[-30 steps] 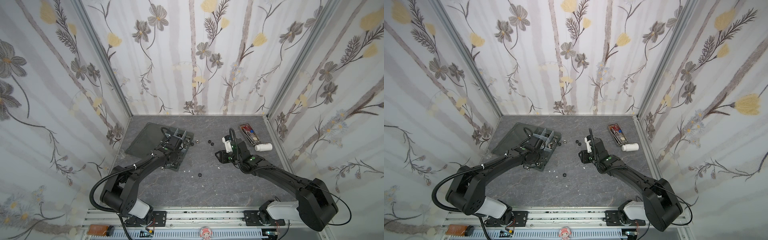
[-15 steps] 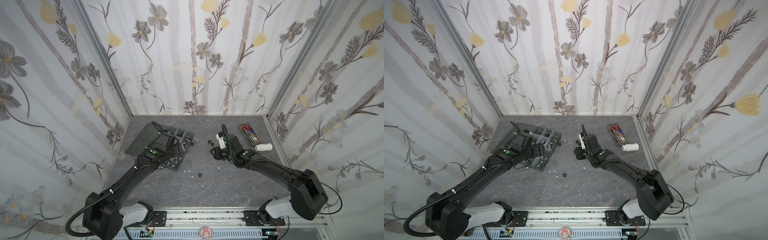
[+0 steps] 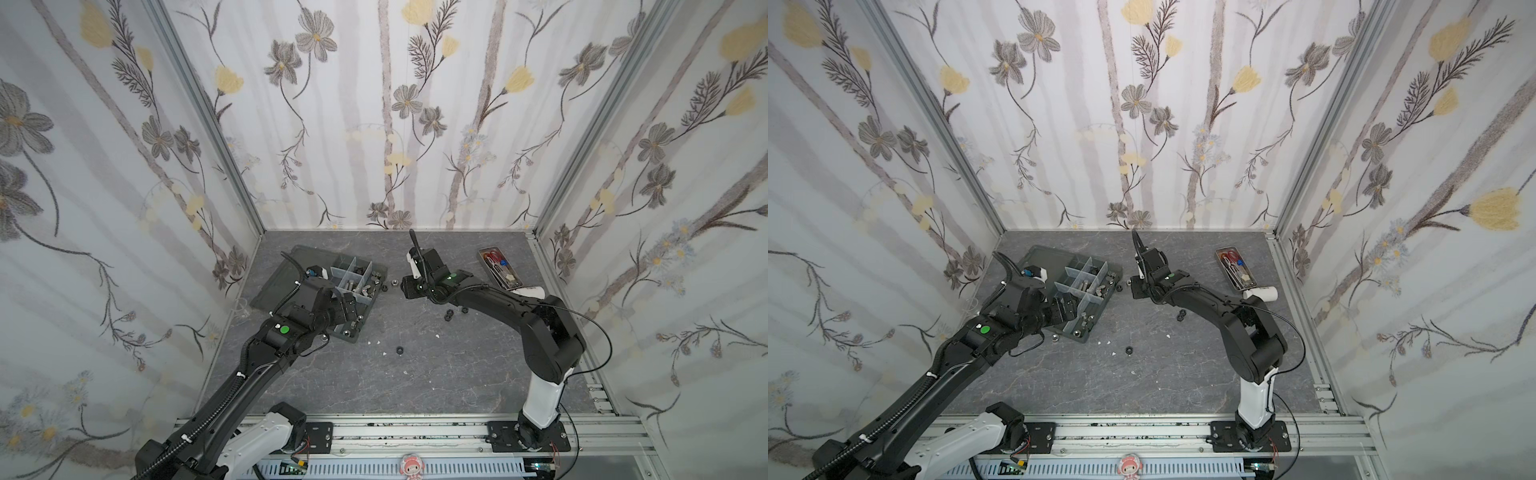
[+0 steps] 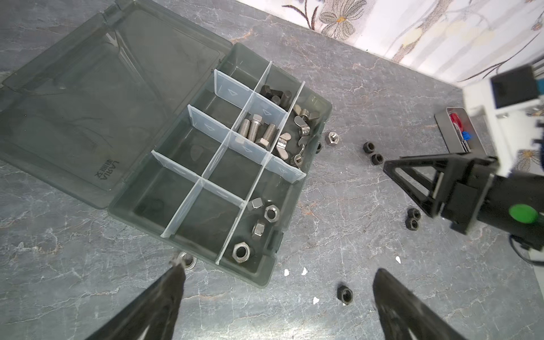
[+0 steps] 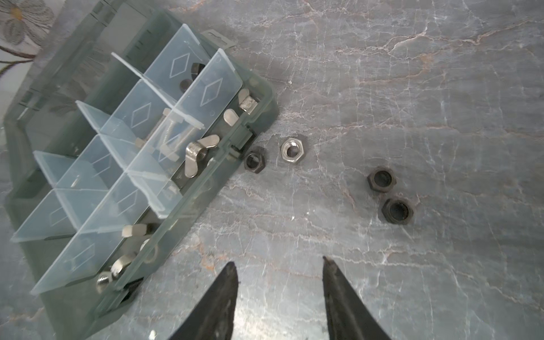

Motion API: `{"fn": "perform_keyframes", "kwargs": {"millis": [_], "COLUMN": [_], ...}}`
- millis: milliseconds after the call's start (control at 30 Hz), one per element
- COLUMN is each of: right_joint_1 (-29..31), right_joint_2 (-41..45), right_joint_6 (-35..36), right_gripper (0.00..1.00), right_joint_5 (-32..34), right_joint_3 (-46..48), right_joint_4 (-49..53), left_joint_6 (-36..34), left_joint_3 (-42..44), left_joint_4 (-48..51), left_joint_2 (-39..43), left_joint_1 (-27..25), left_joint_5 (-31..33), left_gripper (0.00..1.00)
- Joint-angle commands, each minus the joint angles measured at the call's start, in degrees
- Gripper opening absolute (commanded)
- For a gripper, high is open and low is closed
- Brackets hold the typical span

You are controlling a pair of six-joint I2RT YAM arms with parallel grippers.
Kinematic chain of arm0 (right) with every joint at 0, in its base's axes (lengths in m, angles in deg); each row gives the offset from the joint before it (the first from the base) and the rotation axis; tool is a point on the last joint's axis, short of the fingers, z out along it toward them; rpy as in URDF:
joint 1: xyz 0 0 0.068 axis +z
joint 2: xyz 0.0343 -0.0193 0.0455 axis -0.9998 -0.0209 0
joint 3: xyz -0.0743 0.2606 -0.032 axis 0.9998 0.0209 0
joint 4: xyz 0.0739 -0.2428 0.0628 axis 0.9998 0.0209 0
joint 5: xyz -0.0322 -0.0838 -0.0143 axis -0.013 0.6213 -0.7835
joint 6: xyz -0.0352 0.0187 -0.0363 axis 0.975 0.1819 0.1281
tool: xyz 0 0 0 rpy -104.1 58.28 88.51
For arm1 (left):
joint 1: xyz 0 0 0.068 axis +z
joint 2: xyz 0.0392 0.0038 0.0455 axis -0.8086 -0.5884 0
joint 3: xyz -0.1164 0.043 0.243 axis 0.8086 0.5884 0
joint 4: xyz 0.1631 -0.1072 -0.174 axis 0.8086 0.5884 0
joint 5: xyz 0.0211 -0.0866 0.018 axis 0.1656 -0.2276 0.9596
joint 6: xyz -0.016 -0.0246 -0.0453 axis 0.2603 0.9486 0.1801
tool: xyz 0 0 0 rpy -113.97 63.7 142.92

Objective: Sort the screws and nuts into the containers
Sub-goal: 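Withdraw the left gripper while the right gripper lowers to a silver hex nut, then close the right gripper on the silver hex nut and lift it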

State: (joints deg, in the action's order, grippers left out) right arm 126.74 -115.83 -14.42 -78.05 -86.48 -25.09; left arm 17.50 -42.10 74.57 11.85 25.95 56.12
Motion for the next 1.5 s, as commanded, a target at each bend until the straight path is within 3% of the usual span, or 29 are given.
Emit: {"fn": "perform_keyframes", "kwargs": {"millis": [0, 167, 400, 900, 1467], "right_joint_1": [0.3, 0.3, 0.3, 0.1, -0.4], "right_joint_2": [-4.2, -10.3, -16.6, -26.1, -28.6], "right_joint_6": [1.1, 1.3, 1.6, 1.8, 2.5], "right_gripper": [0.49, 0.49, 0.41, 0.43, 0.37], "right_joint_5": [2.0, 3.9, 4.5, 6.7, 7.4], "right_joint_3": [-5.1, -11.6, -17.8, -28.4, -29.7], "right_joint_4": [3.7, 5.4, 7.4, 10.8, 11.2], "left_joint_6": [0.3, 0.2, 0.2, -0.2, -0.3], "left_joint_3": [0.6, 1.2, 2.1, 2.5, 2.4], "left_joint_4": [0.6, 1.1, 1.5, 2.6, 2.6], "left_joint_2": [1.8, 4.5, 6.7, 8.2, 8.1], "left_joint_1": [0.1, 0.1, 0.1, 0.1, 0.1], "left_joint_5": [0.2, 0.3, 0.2, 0.3, 0.5], "left_gripper": [1.00, 1.00, 1.00, 1.00, 1.00]}}
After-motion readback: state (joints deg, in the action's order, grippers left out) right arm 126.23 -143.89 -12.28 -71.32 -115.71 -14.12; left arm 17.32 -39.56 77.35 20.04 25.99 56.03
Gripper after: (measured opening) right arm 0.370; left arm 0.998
